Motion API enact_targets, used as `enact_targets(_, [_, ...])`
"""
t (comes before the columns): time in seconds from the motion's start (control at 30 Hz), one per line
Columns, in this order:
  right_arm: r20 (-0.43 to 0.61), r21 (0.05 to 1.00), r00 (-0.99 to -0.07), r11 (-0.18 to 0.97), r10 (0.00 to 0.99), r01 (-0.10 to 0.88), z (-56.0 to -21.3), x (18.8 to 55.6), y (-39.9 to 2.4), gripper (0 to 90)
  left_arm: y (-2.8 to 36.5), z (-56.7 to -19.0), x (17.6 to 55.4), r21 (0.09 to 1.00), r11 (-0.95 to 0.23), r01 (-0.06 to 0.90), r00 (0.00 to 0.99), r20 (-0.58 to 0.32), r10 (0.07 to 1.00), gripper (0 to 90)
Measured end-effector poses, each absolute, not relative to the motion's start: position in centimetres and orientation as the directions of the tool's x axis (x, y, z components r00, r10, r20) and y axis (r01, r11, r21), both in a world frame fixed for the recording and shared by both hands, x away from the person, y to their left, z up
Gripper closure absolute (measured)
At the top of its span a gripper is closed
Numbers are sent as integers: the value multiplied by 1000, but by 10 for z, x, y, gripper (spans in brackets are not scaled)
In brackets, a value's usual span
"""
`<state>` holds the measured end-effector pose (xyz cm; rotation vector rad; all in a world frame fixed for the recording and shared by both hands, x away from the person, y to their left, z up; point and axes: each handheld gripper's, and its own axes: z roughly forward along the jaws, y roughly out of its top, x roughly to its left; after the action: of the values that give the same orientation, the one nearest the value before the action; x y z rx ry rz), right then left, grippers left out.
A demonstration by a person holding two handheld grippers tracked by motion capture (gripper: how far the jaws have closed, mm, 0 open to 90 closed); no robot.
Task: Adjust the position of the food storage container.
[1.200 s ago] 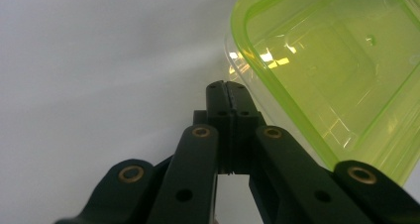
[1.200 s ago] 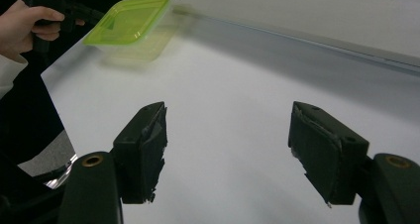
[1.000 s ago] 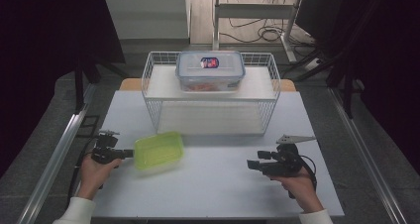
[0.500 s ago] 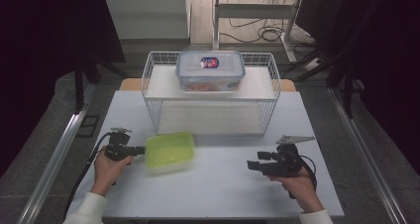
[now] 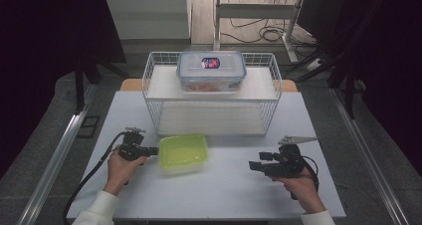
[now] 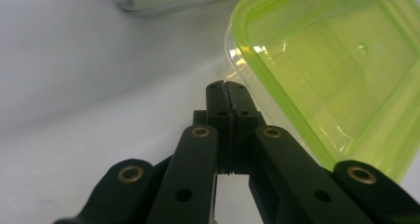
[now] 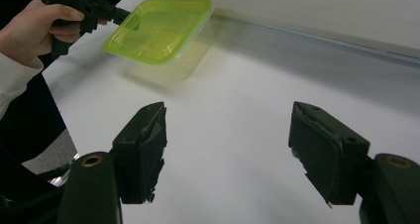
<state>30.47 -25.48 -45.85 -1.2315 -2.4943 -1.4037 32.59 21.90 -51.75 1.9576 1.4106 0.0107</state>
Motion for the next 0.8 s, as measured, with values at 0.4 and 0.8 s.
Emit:
enact_targets(0.4, [374, 709, -687, 285, 623, 645, -459, 306, -255, 311, 207, -523, 324, 548, -136, 825, 408, -412, 815, 900])
enact_targets(0.8, [369, 702, -680, 289, 634, 651, -463, 307, -257, 311, 185, -517, 326, 559, -175, 810, 450, -402, 798, 900])
